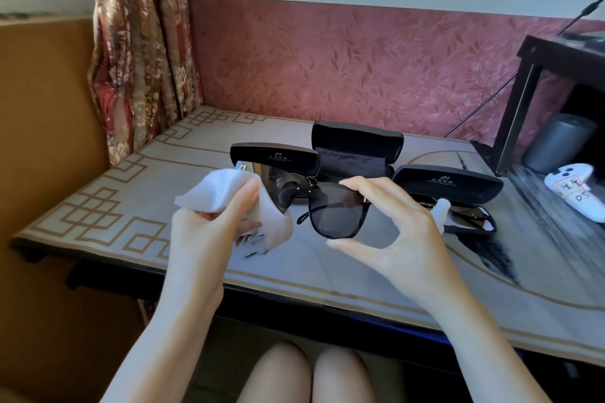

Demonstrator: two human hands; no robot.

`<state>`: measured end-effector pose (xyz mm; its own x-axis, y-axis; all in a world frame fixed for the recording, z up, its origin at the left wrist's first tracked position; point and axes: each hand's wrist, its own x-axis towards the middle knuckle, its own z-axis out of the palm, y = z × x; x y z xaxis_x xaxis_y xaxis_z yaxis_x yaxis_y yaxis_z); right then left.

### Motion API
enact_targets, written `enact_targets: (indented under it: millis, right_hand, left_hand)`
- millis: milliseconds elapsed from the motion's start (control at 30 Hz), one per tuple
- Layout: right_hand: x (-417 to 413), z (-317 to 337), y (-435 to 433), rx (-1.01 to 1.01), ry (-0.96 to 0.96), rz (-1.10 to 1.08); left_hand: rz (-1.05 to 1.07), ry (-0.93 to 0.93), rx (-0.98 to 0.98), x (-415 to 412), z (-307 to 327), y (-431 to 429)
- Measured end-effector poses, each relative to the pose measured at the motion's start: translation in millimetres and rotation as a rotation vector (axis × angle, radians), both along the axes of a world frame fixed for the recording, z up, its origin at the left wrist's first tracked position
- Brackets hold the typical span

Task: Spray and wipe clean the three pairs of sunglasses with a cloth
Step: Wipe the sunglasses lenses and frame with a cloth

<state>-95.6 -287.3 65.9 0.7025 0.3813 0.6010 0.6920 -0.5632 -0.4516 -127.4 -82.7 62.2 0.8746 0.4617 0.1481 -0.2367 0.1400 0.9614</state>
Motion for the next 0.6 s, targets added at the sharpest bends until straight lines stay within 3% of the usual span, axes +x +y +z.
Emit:
enact_targets:
  millis: [100,333,600]
  right_hand:
    - [0.9,-2.2,-0.7,-0.046,0.077,-0.11]
    - [-1.7,-1.9,-1.3,-0.036,0.135,-0.098]
    - [-1.5,0.3,2.2,-0.056,-0.002,-0.041]
  left_hand:
    - [0.013,-0.005,-0.02,1.7,-4.2,4.6]
    - [0.008,0.027,-0.086,-0.1,-8.8,14.8]
    - [-0.014,0.057,-0.094,6.6,-0.8,9.5]
